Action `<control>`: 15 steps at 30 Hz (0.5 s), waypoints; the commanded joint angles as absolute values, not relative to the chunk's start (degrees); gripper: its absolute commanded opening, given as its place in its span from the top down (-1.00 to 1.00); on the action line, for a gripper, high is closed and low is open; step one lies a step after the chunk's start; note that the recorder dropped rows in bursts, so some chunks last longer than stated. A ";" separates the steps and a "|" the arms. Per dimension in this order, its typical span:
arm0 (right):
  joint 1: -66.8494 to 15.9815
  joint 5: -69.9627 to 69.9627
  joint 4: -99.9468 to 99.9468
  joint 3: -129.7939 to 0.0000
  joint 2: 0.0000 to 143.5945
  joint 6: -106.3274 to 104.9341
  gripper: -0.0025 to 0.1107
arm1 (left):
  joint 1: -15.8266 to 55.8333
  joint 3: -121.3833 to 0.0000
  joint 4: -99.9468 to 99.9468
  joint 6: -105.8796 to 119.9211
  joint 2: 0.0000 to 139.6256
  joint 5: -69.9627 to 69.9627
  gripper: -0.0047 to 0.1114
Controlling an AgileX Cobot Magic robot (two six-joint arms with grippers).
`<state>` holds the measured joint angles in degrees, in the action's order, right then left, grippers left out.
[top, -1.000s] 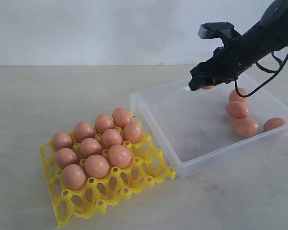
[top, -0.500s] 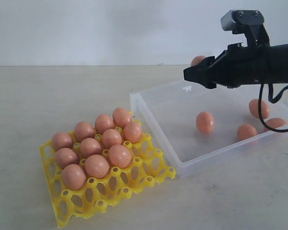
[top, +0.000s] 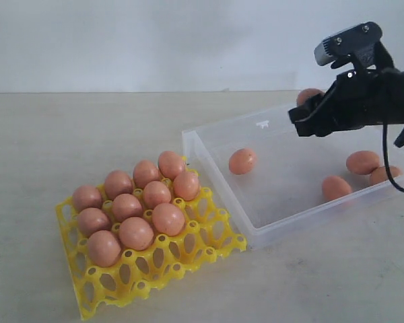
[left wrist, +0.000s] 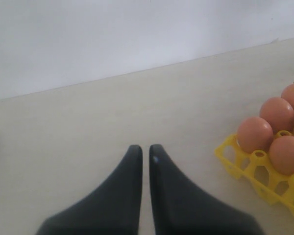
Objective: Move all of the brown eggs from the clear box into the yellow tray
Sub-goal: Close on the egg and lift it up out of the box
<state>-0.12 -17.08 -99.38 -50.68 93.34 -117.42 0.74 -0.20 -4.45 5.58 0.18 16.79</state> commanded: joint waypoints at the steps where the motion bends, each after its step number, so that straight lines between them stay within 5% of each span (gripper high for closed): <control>1: -0.05 2.57 -99.95 -54.87 92.56 -118.50 0.96 | 1.18 0.00 -4.34 5.40 0.00 16.77 0.85; 6: 0.00 10.04 -99.95 -61.02 92.56 -111.11 0.96 | 1.18 0.00 -4.34 5.40 0.00 16.77 0.85; 15: 0.00 -0.53 -99.95 -71.36 92.56 -86.40 0.96 | 1.18 0.00 -4.34 5.40 0.00 16.77 0.85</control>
